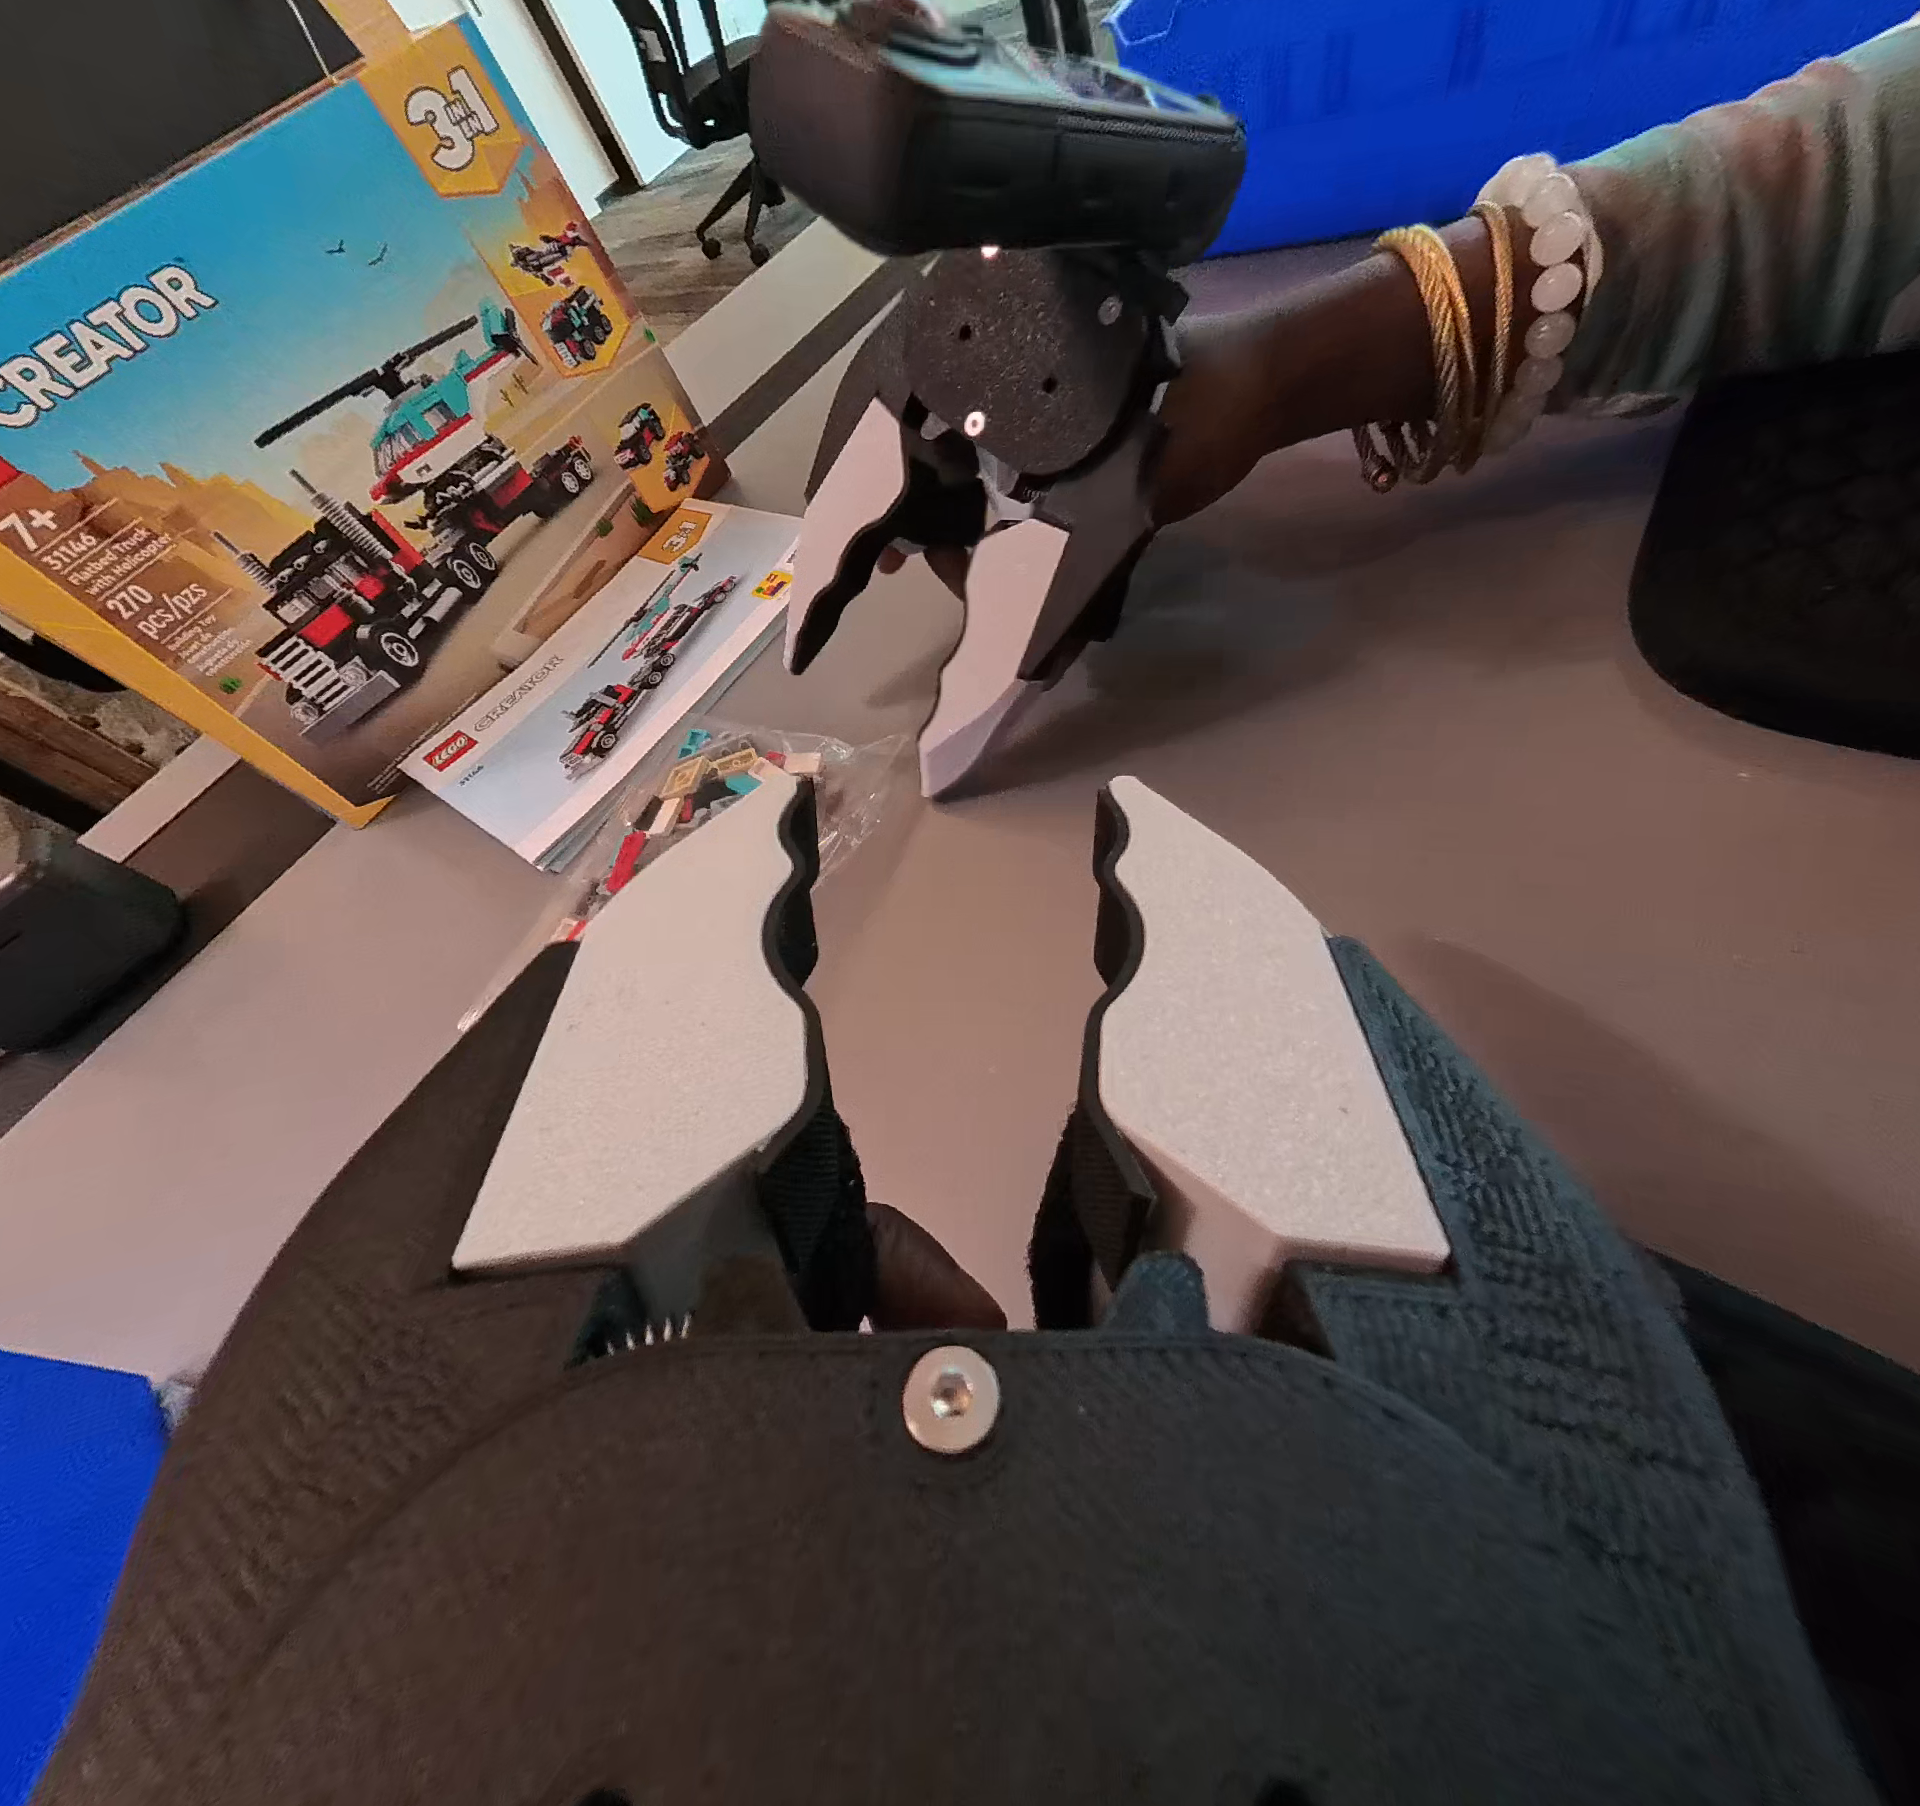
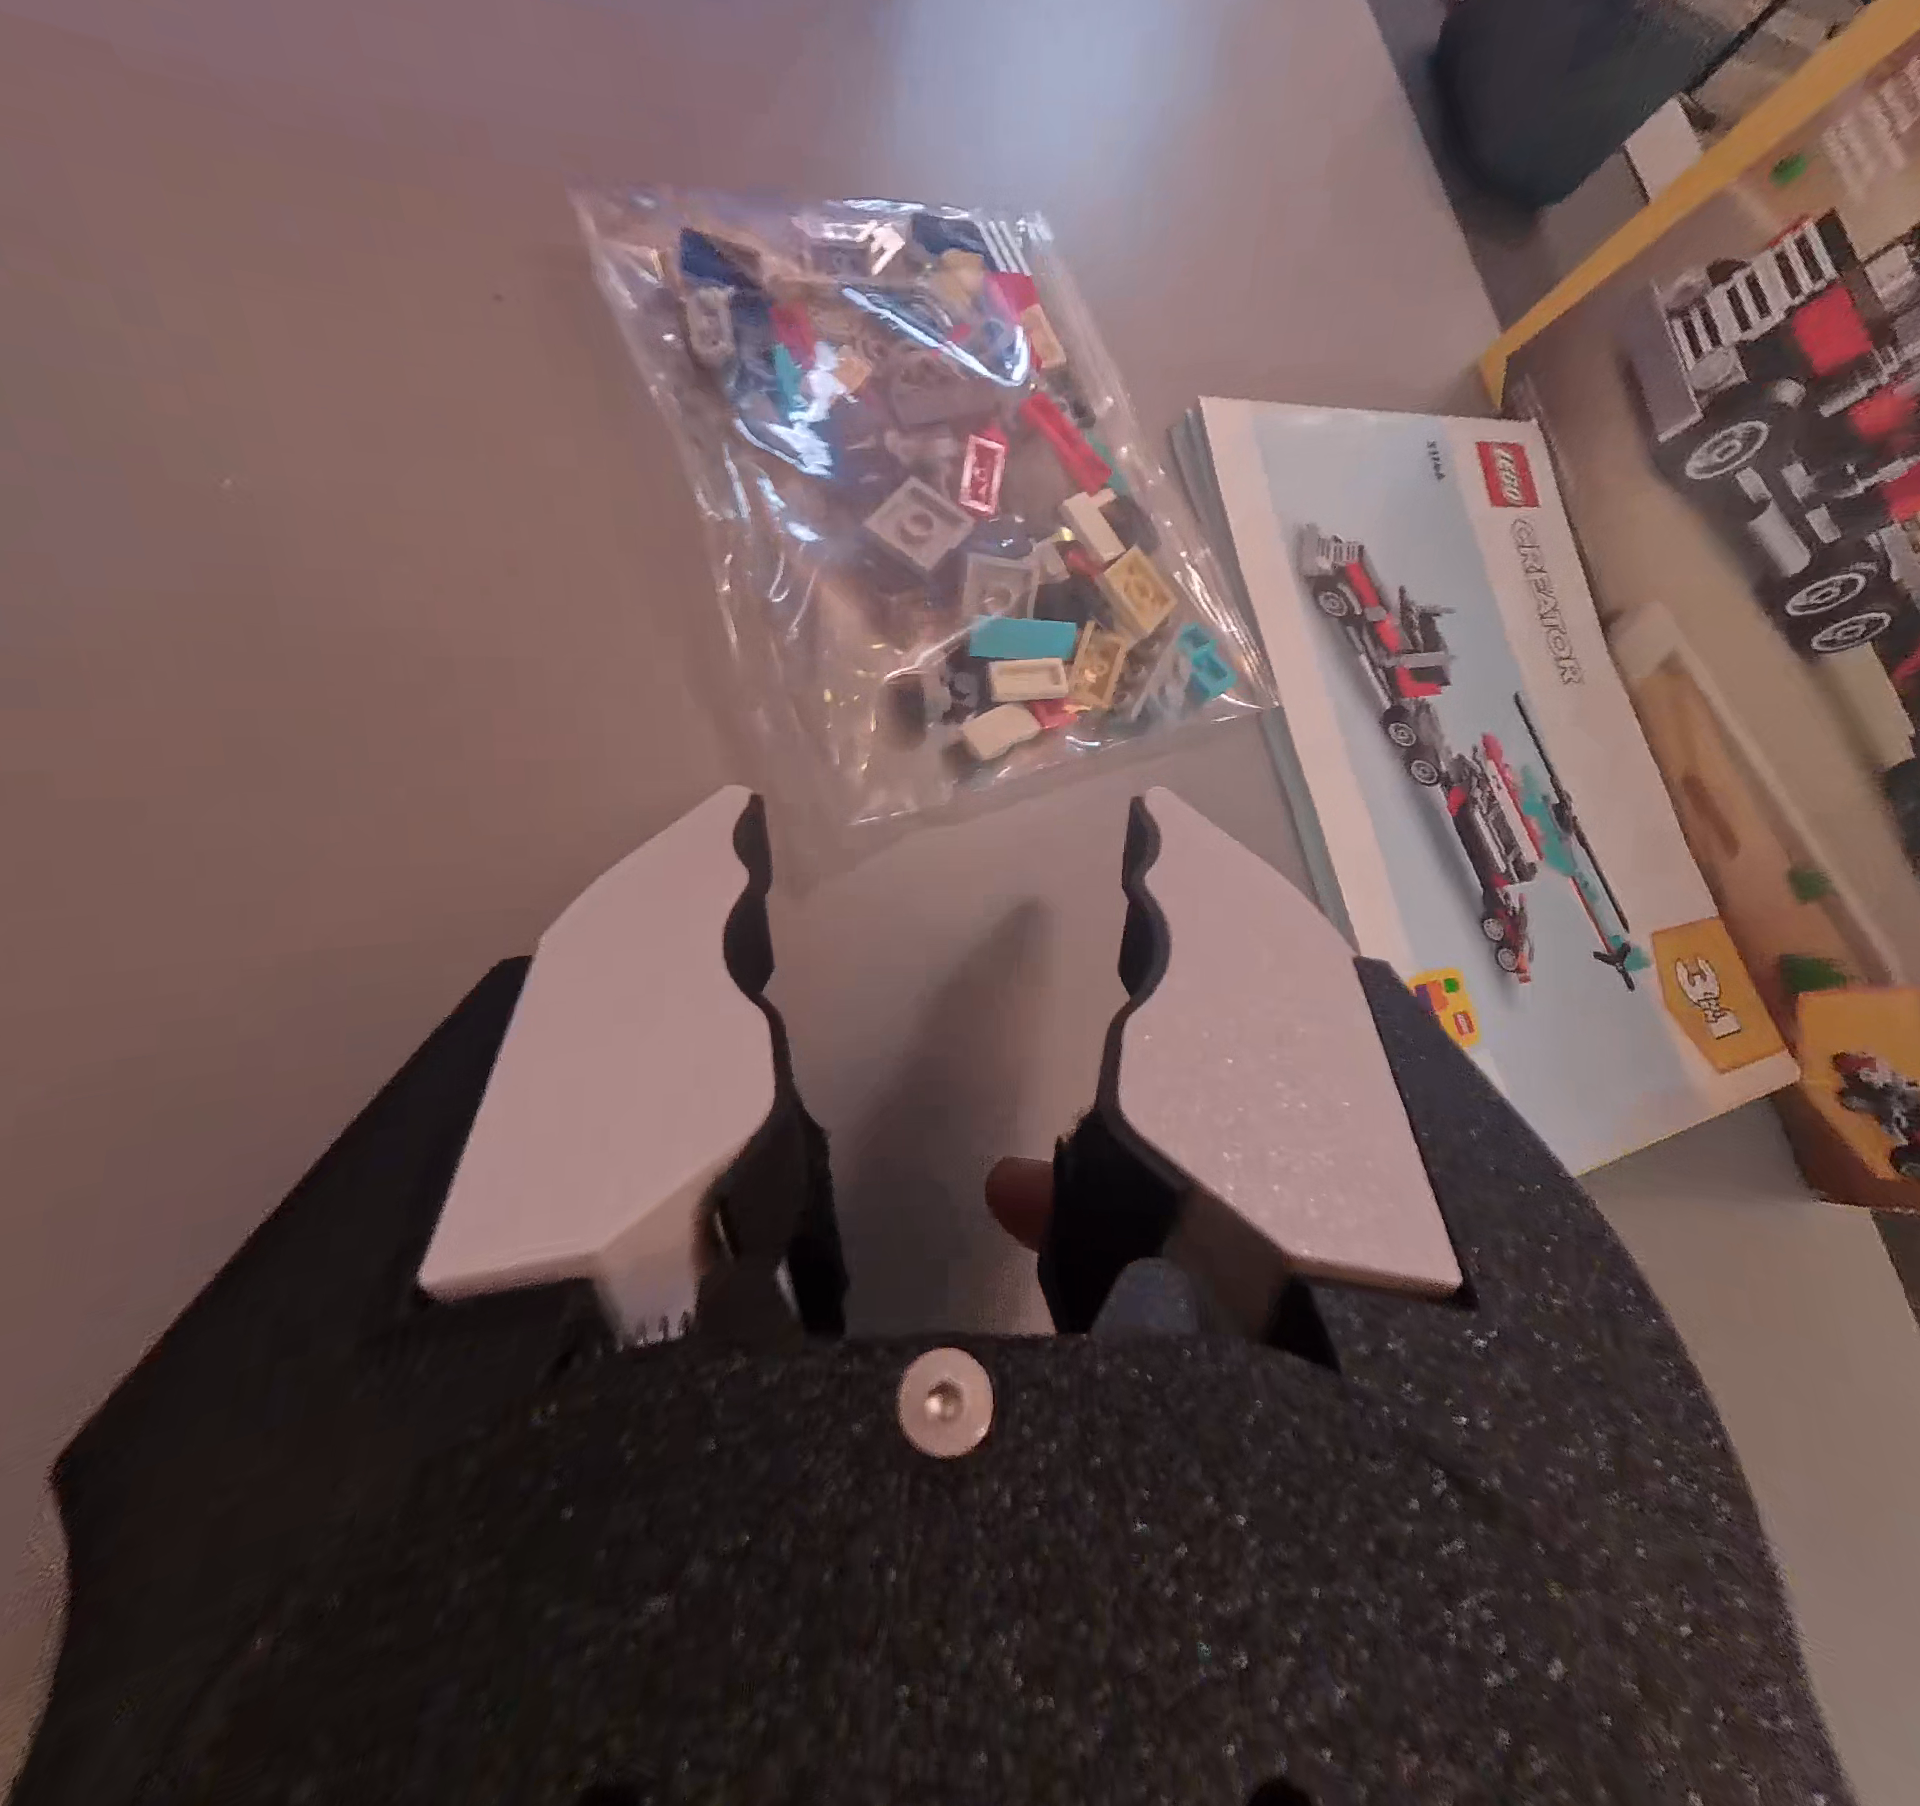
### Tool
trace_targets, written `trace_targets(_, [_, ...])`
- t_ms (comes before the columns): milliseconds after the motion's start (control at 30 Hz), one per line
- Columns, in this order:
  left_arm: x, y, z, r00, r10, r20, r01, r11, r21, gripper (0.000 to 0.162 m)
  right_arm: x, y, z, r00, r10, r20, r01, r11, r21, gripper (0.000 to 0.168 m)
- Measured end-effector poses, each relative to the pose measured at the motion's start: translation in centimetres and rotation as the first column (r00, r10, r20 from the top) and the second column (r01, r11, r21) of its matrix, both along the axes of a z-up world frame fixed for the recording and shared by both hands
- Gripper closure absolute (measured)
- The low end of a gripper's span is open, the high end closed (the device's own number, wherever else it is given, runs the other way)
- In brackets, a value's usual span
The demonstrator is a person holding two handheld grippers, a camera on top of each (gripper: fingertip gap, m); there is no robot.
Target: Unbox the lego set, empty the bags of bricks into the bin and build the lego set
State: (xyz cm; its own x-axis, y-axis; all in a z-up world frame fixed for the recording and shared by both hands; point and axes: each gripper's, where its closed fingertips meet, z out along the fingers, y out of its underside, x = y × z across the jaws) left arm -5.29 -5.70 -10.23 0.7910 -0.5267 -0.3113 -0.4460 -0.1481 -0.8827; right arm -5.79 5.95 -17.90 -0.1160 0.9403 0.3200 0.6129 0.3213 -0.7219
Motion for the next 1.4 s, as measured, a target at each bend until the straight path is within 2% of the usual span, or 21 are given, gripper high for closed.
trace_targets(33, [0.0, -0.1, 0.0, 1.0, 0.0, 0.0, 0.0, 1.0, 0.0, 0.111, -0.1, 0.1, -0.1, 1.0, -0.005, 0.002, 0.005, 1.0, -0.006, 0.106])
trace_targets(67, [0.0, -0.1, 0.0, 1.0, 0.0, 0.0, 0.0, 1.0, 0.0, 0.111, 0.0, 0.2, -0.2, 1.0, -0.003, 0.013, 0.004, 1.0, -0.009, 0.117])
trace_targets(133, [-0.1, -0.2, 0.0, 1.0, 0.001, 0.0, -0.001, 1.0, 0.0, 0.111, 0.3, 0.2, -0.7, 0.999, 0.006, 0.048, -0.006, 1.0, 0.005, 0.152])
trace_targets(200, [-0.2, -0.3, 0.0, 1.0, 0.003, 0.001, -0.003, 1.0, 0.001, 0.111, 0.4, -0.1, -0.8, 0.998, 0.027, 0.05, -0.028, 0.999, 0.028, 0.163])
trace_targets(600, [-0.8, -0.2, 0.2, 0.999, 0.034, -0.004, -0.034, 0.999, 0.014, 0.111, 0.9, -3.0, 1.6, 0.99, 0.117, 0.081, -0.118, 0.993, 0.013, 0.168])
trace_targets(833, [-1.2, 0.5, 0.6, 0.997, 0.052, -0.065, -0.049, 0.998, 0.048, 0.11, 1.7, -6.1, 4.0, 0.983, 0.166, 0.075, -0.167, 0.986, 0.011, 0.168])
trace_targets(1133, [-0.4, 1.7, 1.3, 0.961, -0.018, -0.276, 0.042, 0.996, 0.084, 0.102, 2.9, -10.4, 6.6, 0.975, 0.22, 0.029, -0.218, 0.974, -0.068, 0.168])
trace_targets(1300, [-0.4, 1.0, 2.4, 0.963, -0.082, -0.256, 0.098, 0.994, 0.048, 0.103, 3.5, -10.7, 7.4, 0.979, 0.202, 0.008, -0.2, 0.974, -0.103, 0.168])
trace_targets(1400, [0.0, 0.0, 3.2, 0.975, -0.14, -0.173, 0.143, 0.99, 0.005, 0.104, 3.7, -10.9, 7.9, 0.98, 0.197, -0.01, -0.197, 0.974, -0.113, 0.168])
